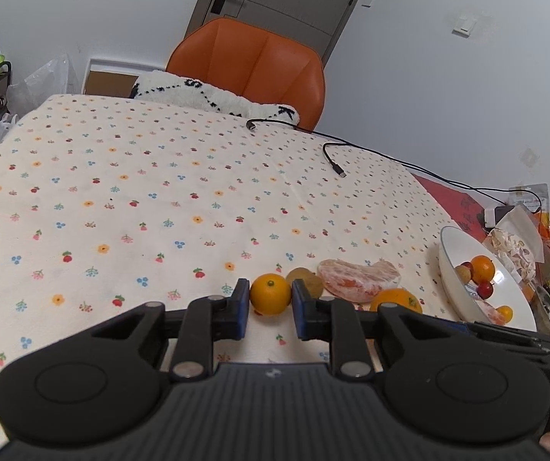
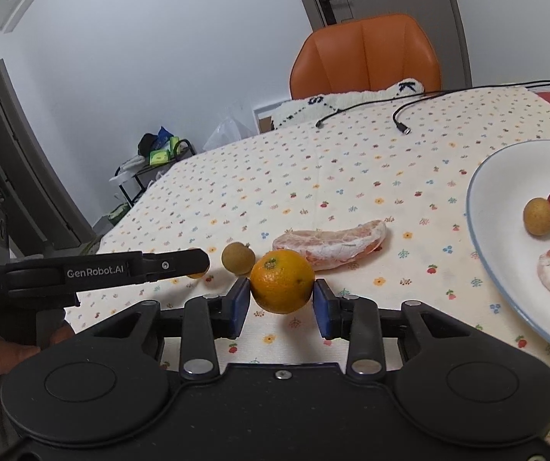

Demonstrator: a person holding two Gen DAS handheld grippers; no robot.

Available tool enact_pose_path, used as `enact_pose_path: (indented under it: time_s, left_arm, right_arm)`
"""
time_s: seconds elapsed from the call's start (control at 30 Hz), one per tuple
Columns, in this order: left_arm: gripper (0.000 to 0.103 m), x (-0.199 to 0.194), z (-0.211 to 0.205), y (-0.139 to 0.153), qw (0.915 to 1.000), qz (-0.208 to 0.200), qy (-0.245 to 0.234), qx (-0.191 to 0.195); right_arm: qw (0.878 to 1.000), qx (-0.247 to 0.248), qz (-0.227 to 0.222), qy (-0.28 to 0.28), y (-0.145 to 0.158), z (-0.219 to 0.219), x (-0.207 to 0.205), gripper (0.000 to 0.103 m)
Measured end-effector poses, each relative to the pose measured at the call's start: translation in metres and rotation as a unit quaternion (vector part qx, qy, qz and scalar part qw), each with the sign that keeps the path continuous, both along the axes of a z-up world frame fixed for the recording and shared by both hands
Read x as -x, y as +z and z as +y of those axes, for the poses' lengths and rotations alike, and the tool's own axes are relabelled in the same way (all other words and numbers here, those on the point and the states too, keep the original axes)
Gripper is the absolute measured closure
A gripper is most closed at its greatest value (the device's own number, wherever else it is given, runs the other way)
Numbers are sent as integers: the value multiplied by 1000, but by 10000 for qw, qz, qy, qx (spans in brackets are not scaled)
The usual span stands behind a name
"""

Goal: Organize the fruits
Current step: 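Grasp the large orange with the right tool while the left tool grasps a small orange, then carry the large orange and small orange over the white plate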

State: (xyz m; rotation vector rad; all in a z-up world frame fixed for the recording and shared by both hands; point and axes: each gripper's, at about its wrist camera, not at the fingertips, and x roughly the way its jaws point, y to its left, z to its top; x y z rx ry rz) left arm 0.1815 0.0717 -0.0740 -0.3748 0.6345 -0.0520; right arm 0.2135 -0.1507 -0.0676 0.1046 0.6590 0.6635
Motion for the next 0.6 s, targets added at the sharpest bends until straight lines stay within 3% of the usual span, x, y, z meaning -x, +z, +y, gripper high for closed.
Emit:
enact_pose_path:
  time_s: [0.6]
  left_arm:
    - [81,16,-42,28,9990,-360,-237,-79]
  right_arm:
    - [9983,-189,-304,-457,20,-52,19,69]
